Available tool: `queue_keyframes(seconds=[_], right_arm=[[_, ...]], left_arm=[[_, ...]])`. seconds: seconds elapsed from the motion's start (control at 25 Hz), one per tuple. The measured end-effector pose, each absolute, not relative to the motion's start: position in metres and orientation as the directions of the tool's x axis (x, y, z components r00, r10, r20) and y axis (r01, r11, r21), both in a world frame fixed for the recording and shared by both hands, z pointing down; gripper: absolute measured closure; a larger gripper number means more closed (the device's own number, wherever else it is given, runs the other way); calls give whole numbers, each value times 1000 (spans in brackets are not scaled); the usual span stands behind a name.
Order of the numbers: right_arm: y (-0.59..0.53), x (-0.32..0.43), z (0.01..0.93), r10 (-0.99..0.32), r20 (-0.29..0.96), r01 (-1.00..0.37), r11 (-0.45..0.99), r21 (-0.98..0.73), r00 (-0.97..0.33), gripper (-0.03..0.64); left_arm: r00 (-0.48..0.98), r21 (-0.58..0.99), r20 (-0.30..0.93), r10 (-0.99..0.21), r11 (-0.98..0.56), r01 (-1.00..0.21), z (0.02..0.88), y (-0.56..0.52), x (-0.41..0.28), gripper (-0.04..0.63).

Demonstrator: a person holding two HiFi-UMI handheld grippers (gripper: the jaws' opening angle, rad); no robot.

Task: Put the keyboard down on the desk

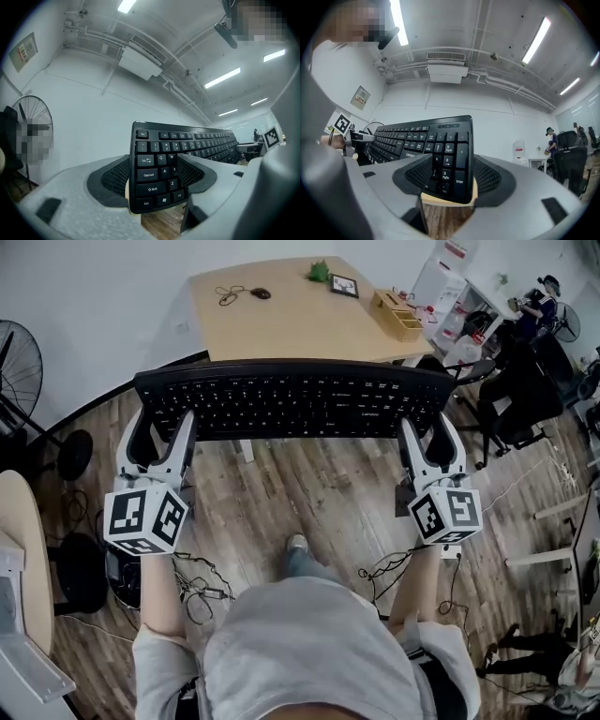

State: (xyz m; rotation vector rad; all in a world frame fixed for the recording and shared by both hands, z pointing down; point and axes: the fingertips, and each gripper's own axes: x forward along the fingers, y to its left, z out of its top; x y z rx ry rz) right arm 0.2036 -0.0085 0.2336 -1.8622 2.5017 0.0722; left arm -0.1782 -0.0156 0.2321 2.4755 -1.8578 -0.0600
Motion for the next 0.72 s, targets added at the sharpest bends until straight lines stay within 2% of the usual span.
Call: queue_keyframes(seconds=[0.4, 0.72], right_arm=[[-34, 214, 264, -938, -125, -946, 320, 49, -324, 365], [-23, 206, 249, -929, -143, -940, 341, 17, -340, 365]], left_arm=[[239, 39, -86, -967, -243, -969, 263, -26, -168, 301], [221, 3, -81, -972, -222, -975, 233, -6, -175, 302]])
